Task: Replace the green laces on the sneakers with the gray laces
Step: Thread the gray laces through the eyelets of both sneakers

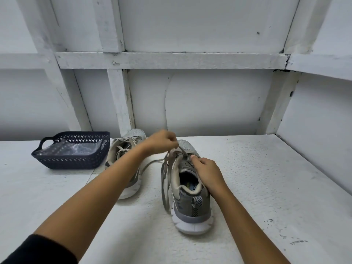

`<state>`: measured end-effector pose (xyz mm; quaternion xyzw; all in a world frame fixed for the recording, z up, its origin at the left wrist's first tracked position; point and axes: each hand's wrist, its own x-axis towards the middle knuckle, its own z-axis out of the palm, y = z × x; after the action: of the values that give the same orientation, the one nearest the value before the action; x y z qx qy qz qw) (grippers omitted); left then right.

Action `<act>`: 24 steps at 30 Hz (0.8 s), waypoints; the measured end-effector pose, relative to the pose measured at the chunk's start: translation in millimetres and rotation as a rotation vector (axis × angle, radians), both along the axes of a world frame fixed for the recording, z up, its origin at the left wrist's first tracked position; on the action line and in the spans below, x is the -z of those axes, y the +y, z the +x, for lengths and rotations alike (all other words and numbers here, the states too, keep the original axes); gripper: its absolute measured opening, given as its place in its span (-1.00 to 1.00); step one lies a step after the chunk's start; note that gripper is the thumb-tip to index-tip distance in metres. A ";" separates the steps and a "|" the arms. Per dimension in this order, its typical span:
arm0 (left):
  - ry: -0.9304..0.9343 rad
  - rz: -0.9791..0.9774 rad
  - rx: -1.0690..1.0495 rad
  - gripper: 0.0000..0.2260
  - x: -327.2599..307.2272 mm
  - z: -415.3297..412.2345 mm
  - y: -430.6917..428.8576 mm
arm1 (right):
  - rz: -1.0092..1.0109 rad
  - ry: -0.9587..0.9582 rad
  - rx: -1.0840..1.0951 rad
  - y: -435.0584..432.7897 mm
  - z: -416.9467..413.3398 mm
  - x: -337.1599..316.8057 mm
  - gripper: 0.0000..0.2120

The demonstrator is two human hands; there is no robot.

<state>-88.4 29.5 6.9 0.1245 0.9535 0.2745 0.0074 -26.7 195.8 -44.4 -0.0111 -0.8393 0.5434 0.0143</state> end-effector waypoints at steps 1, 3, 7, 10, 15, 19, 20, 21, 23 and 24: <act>-0.052 0.193 0.028 -0.88 -7.4 4.9 -3.6 | -0.006 -0.003 -0.002 0.4 0.6 -0.8 -0.64; -0.146 0.617 0.095 -0.81 -19.7 18.6 -9.9 | -0.010 -0.003 -0.008 0.6 2.0 -1.9 -0.64; -0.217 1.191 0.096 -0.81 -44.0 36.3 -28.9 | -0.027 -0.002 -0.018 0.2 2.0 -2.2 -0.61; -0.381 1.351 0.349 -0.89 -62.7 42.8 -58.2 | -0.007 0.003 -0.016 0.4 2.6 -2.6 -0.63; -0.880 1.363 0.756 -0.88 -63.3 45.6 -76.5 | 0.009 -0.002 -0.019 0.2 3.0 -3.2 -0.64; -0.610 0.722 0.297 -0.80 -57.3 44.5 -44.6 | 0.012 -0.006 -0.024 0.8 3.6 -3.7 -0.63; -0.507 0.512 0.177 -0.82 -56.4 43.2 -31.4 | 0.014 -0.008 -0.022 1.2 3.9 -3.7 -0.63; -0.447 0.313 0.115 -0.83 -55.1 40.4 -17.8 | 0.012 -0.012 -0.021 1.4 3.9 -4.3 -0.63; -0.387 -0.039 0.065 -0.82 -48.2 32.7 7.7 | 0.009 -0.019 -0.020 0.8 4.6 -5.4 -0.64; -0.361 -0.176 0.050 -0.80 -43.6 28.9 18.2 | 0.009 -0.019 -0.021 0.5 4.8 -5.8 -0.64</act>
<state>-59.5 47.7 50.5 0.0955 0.9535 0.2079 0.1961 -21.9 196.3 -38.6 -0.0076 -0.8418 0.5397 0.0006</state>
